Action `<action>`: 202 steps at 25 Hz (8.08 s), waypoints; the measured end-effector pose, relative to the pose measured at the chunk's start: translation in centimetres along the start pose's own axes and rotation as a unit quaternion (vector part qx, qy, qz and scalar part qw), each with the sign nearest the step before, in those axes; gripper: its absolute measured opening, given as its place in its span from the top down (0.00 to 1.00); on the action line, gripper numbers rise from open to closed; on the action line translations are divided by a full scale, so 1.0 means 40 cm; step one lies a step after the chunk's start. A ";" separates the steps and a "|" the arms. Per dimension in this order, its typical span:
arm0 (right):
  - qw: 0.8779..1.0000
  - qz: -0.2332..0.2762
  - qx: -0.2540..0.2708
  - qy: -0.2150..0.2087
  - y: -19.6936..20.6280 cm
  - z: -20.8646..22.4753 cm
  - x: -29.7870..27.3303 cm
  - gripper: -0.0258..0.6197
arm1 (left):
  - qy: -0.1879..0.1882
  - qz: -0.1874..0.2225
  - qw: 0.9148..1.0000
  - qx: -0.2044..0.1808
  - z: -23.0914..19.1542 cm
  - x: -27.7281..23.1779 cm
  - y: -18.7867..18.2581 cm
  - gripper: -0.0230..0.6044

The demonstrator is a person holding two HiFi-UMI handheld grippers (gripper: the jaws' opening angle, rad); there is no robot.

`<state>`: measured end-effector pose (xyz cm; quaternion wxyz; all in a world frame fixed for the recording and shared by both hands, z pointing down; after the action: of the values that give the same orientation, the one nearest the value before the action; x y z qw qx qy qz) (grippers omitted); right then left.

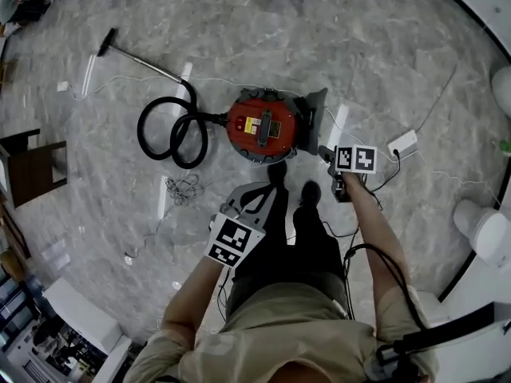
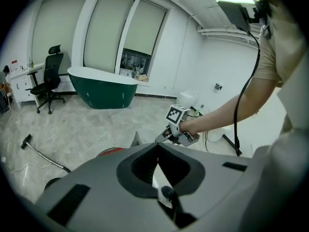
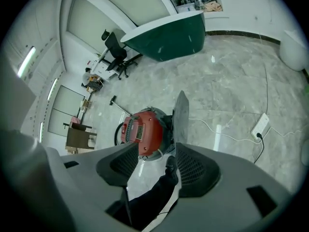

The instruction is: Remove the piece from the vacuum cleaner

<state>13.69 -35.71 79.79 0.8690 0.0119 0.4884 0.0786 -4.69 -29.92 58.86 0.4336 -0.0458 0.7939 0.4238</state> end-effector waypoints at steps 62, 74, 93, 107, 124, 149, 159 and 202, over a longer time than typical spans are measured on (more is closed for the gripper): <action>0.950 -0.008 0.254 0.181 -0.076 0.269 -0.440 0.92 | 0.042 -0.064 0.995 0.061 -0.211 -0.346 0.361 0.96; 0.907 -0.004 0.330 0.262 -0.115 0.324 -0.416 0.92 | 0.037 -0.067 0.995 0.061 -0.213 -0.356 0.374 0.96; 0.960 0.025 0.196 0.198 -0.108 0.394 -0.317 0.92 | 0.043 -0.069 0.995 0.060 -0.173 -0.379 0.348 0.96; 0.989 0.108 -0.072 0.073 0.003 0.314 -0.071 0.92 | 0.038 -0.053 0.998 -0.015 -0.115 -0.301 0.175 0.96; 0.959 0.237 -0.156 0.006 0.062 0.270 0.452 0.92 | 0.017 -0.026 0.994 -0.104 0.103 -0.087 -0.103 0.96; 0.957 0.257 -0.109 -0.085 0.132 0.145 0.671 0.92 | -0.058 0.026 0.986 -0.157 0.269 0.076 -0.277 0.96; 0.964 0.246 -0.008 -0.099 0.176 0.051 0.785 0.91 | -0.075 0.044 0.987 -0.132 0.348 0.133 -0.268 0.96; 0.952 0.276 0.041 -0.126 0.253 -0.637 0.611 0.91 | 0.037 0.141 0.988 -0.051 0.003 0.470 -0.090 0.96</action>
<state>3.22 -23.52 46.78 0.8665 0.1914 0.3553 0.2937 -14.69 -26.59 42.86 0.3371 0.0288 0.7850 0.5189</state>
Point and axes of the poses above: the fingertips, and each gripper's own axes: x backward along the fingers, z to its right, y out of its underside, the point moved 3 cm from there along x, backward along the fingers, and after that the axes turned 3 degrees about -z, right-handed, at the moved point
